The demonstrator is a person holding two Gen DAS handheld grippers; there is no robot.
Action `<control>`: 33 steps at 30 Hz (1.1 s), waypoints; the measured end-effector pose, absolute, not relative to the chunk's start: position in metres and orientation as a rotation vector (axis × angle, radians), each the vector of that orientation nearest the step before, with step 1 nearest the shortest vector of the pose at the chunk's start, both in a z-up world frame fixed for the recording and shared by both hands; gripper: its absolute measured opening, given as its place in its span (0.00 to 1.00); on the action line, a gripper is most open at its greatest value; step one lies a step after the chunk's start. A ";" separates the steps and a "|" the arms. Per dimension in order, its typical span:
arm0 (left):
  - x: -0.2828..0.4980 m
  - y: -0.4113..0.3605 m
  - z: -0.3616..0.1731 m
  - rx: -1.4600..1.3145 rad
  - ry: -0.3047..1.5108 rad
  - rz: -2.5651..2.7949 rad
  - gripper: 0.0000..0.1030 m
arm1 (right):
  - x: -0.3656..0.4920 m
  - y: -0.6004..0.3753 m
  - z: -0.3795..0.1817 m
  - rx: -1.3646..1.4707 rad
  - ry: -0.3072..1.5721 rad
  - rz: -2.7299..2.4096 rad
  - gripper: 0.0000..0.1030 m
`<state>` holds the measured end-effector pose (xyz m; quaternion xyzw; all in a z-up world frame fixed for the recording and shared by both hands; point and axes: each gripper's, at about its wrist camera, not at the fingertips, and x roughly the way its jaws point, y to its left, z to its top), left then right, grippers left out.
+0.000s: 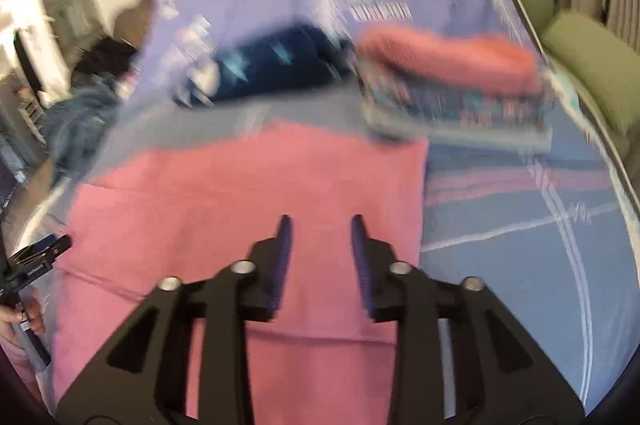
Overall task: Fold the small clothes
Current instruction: 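Grasp the shirt hem with the left tool and lift it toward the collar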
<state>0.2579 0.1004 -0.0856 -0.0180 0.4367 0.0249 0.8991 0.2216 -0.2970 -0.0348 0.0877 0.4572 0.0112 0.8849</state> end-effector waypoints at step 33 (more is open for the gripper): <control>-0.079 0.104 -0.092 -0.048 0.862 -0.479 0.88 | -0.166 -0.371 -0.038 0.456 0.981 0.361 0.54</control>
